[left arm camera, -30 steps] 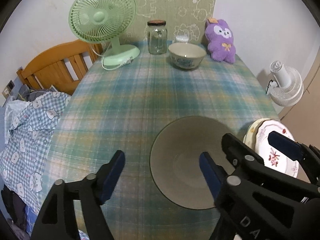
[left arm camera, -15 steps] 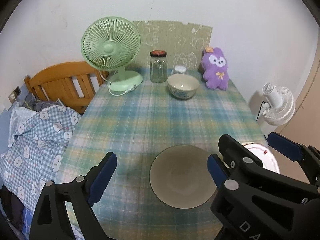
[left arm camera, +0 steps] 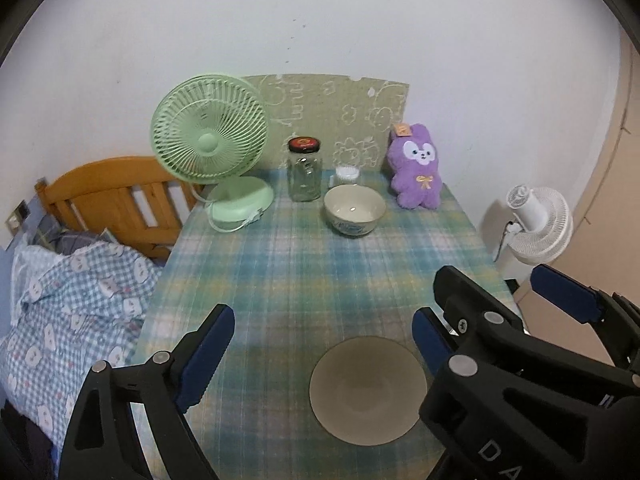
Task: Organize plates and bowls
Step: 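Withdraw both open grippers from the grey plate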
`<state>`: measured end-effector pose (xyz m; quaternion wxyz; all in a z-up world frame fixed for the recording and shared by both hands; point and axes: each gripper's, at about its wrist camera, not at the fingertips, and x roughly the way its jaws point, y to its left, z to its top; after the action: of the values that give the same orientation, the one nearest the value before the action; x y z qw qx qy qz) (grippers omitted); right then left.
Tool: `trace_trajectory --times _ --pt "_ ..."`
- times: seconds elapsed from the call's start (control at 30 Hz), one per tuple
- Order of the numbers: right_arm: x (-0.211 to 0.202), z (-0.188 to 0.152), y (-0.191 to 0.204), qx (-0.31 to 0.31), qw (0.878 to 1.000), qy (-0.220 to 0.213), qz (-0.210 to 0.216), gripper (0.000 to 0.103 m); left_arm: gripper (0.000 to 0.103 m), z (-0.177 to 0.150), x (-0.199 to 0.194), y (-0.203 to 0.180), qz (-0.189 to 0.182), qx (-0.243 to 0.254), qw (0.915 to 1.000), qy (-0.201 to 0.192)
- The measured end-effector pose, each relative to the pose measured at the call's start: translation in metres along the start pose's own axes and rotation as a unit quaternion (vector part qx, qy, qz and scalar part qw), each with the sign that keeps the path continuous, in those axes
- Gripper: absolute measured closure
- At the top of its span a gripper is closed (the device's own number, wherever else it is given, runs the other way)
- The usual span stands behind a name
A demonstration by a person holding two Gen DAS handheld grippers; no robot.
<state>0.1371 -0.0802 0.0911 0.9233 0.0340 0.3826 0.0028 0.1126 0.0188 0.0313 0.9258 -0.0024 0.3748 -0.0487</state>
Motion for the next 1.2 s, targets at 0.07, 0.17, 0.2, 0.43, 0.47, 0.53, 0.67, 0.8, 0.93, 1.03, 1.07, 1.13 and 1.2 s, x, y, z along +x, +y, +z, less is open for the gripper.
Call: trace_trajectory --times 0.07,0.17,0.2,0.43,0.47,0.53,0.67,0.8,0.93,1.03,1.07,1.13,1.2 --pt "0.002 0.004 0.003 0.0 1.0 -0.003 -0.007 0.023 0.013 0.005 0.001 0.001 0.002 0.009 0.9999 -0.009" --pt "0.005 0.01 0.004 0.005 1.0 -0.008 -0.013 0.023 0.013 0.012 0.005 0.002 -0.002 0.014 0.9998 -0.012" --pt "0.008 0.013 0.003 0.008 1.0 -0.007 -0.014 0.023 0.013 0.014 0.006 0.003 -0.002 0.013 0.9999 -0.011" --pt "0.027 0.027 -0.002 0.017 1.0 0.002 -0.016 0.023 0.013 0.026 0.024 0.003 -0.007 0.003 0.9999 0.007" --pt "0.032 0.029 -0.003 0.017 1.0 0.004 -0.015 0.023 0.013 0.028 0.028 0.002 -0.006 0.003 0.9999 0.008" --pt "0.041 0.033 -0.007 0.016 1.0 0.006 -0.011 0.023 0.013 0.033 0.036 -0.001 0.0 0.004 1.0 0.008" --pt "0.065 0.048 -0.016 0.008 1.0 0.015 -0.001 0.023 0.013 0.043 0.054 -0.009 0.015 -0.003 0.9998 0.015" --pt "0.087 0.062 -0.025 -0.001 1.0 0.019 0.007 0.023 0.013 0.056 0.074 -0.017 0.023 -0.016 0.9994 0.019" --pt "0.111 0.074 -0.035 -0.006 0.999 0.026 0.018 0.023 0.013 0.064 0.094 -0.024 0.035 -0.024 0.9988 0.025" --pt "0.128 0.078 -0.041 -0.008 0.999 0.034 0.026 0.023 0.013 0.067 0.108 -0.028 0.045 -0.029 0.9981 0.029" --pt "0.132 0.079 -0.043 -0.008 0.999 0.036 0.028 0.023 0.013 0.067 0.112 -0.029 0.048 -0.029 0.9979 0.03" --pt "0.145 0.08 -0.045 -0.01 0.998 0.045 0.035 0.023 0.013 0.068 0.122 -0.032 0.054 -0.029 0.9975 0.034" --pt "0.155 0.08 -0.047 -0.011 0.998 0.051 0.039 0.023 0.013 0.067 0.13 -0.035 0.056 -0.031 0.9973 0.037"
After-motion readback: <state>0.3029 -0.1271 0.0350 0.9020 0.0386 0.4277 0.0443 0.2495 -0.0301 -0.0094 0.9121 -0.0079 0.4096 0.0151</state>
